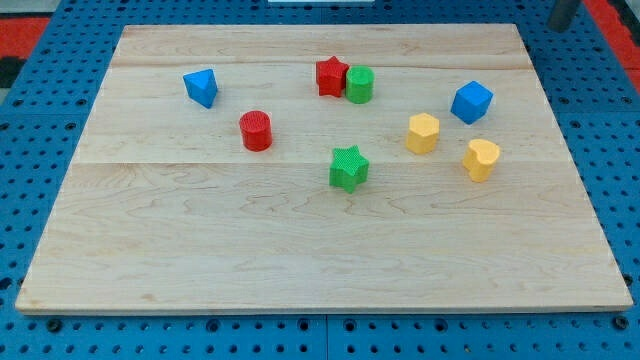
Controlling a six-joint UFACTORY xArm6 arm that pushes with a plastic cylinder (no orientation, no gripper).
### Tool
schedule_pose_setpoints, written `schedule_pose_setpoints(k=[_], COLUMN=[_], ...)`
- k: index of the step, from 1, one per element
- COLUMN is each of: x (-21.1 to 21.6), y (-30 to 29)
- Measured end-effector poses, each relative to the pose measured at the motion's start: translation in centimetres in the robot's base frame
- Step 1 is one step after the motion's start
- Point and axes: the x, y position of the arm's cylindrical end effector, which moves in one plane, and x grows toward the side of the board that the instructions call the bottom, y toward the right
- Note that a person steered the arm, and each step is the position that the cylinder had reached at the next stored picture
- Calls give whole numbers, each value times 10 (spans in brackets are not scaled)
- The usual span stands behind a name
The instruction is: Push the green star towards center left
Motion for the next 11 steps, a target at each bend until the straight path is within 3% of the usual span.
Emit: schedule_pose_setpoints(k=[1,3,5,6,9,11], x=[25,30,98,127,246,281], y=[-43,-195,-208,-292,-271,-385])
